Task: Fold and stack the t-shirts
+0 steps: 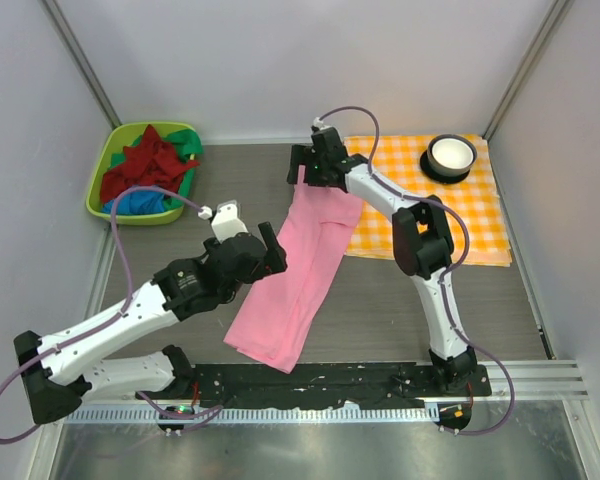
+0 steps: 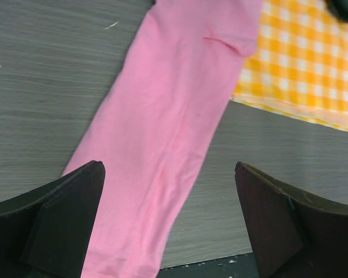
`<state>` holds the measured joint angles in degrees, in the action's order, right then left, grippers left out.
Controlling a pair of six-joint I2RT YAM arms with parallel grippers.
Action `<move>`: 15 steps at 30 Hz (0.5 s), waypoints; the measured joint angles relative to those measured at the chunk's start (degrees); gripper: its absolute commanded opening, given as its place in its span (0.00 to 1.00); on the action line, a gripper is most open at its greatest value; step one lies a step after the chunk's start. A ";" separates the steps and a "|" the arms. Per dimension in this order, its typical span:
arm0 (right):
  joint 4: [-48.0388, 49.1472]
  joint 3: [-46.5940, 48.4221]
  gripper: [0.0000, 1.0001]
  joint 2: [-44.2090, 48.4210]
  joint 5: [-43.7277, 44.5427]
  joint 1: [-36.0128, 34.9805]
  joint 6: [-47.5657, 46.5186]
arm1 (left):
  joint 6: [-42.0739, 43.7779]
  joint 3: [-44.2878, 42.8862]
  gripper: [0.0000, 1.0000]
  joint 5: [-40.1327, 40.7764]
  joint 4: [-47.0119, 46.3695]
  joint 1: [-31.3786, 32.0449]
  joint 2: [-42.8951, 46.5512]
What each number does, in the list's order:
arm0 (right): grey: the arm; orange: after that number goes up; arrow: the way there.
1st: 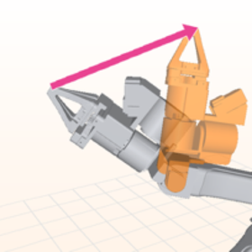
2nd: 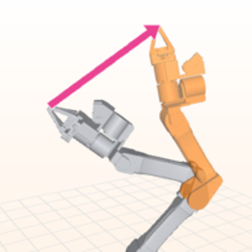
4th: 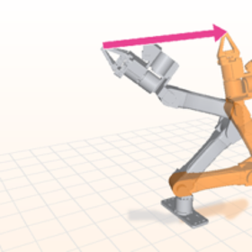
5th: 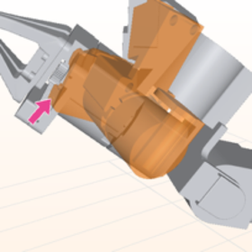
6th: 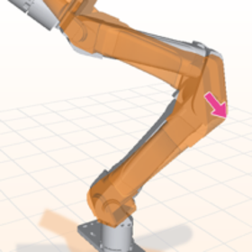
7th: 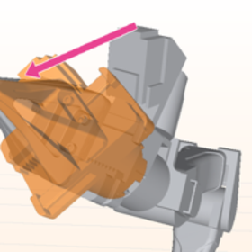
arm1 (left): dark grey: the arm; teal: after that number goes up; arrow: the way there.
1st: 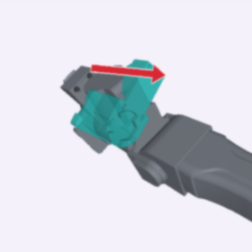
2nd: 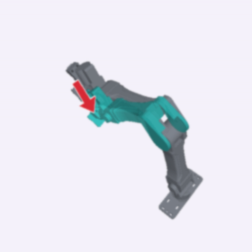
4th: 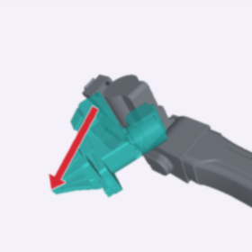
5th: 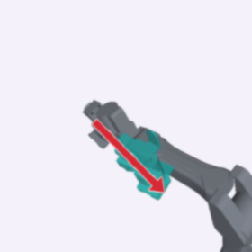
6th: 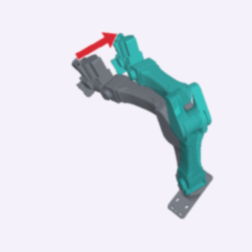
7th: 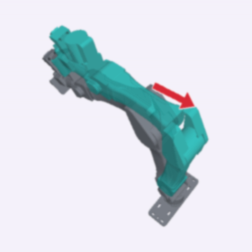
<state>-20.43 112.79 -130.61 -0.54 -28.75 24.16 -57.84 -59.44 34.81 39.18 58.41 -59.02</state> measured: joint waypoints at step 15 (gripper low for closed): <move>-1.07 10.34 1.00 -12.92 -2.29 -0.11 1.49 | 4.57 11.78 1.00 -13.99 -7.63 -18.23 -3.10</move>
<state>-21.50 123.13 -143.52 -2.83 -28.86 25.65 -53.28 -47.66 20.82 31.55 40.18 -62.13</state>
